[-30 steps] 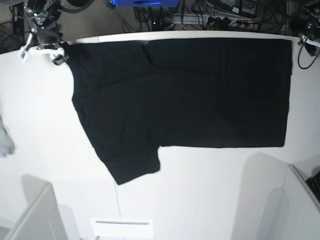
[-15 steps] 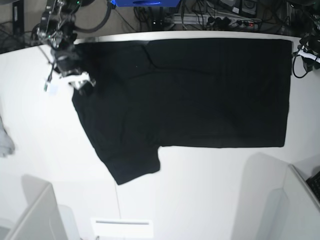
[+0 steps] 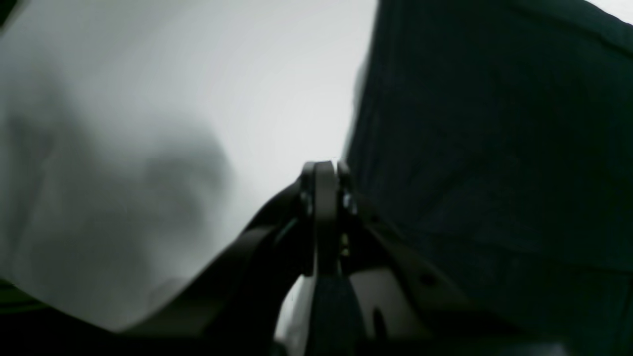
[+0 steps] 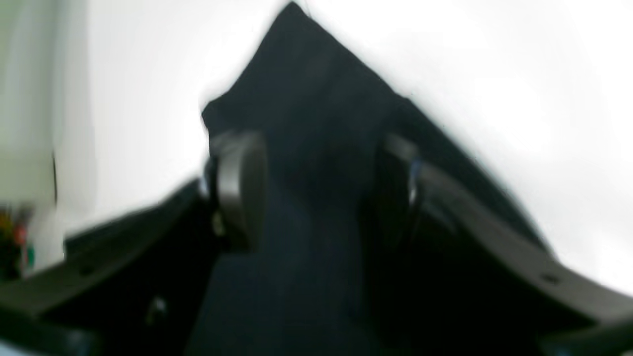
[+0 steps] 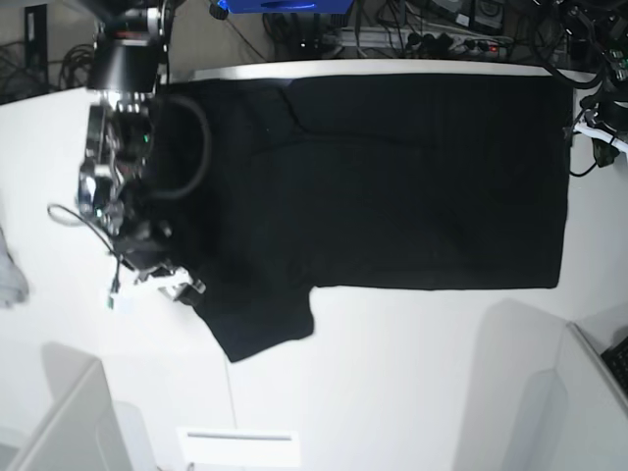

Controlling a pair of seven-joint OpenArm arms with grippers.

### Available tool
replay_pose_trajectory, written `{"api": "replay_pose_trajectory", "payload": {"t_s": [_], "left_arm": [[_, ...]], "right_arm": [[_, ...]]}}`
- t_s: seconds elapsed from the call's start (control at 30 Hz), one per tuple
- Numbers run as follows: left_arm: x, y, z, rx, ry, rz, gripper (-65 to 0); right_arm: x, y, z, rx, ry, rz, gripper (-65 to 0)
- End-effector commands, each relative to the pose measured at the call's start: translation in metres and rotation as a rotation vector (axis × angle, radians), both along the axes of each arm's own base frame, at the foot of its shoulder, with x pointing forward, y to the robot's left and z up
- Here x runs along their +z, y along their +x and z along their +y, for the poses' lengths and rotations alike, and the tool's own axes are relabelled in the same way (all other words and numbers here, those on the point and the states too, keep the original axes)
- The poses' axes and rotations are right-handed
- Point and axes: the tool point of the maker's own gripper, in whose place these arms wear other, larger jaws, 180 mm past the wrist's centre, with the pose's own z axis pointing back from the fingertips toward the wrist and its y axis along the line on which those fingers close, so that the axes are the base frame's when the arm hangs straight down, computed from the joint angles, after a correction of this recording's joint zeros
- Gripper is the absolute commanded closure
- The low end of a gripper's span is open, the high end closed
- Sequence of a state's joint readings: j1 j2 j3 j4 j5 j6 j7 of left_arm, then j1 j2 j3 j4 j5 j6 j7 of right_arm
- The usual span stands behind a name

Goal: Fold the T-shirt properly
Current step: 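Move the right gripper along the shirt side to the hem corner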

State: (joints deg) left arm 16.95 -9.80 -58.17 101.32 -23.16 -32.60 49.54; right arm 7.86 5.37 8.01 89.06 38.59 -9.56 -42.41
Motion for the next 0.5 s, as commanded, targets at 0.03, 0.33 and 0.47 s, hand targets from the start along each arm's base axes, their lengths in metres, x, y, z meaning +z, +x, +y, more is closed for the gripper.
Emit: {"api": "replay_pose_trajectory", "payload": {"t_s": [0.03,0.33,0.47], "left_arm": [[0.014,0.005,0.005,-0.007,0.029,-0.039,0.0],[0.014,-0.001,0.008,-0.011,0.043,-0.018,0.0],[0.014,-0.001,0.009,-0.009,0.044,-0.018,0.0]], "right_arm": [[0.013,0.030,-0.008,-0.022,0.001,-0.032,-33.3],[-0.007,0.096,-0.032,-0.022,-0.106,0.061,-34.1],[-0.026,0.112,-0.041,-0.012,-0.221,0.093,-34.2]]}}
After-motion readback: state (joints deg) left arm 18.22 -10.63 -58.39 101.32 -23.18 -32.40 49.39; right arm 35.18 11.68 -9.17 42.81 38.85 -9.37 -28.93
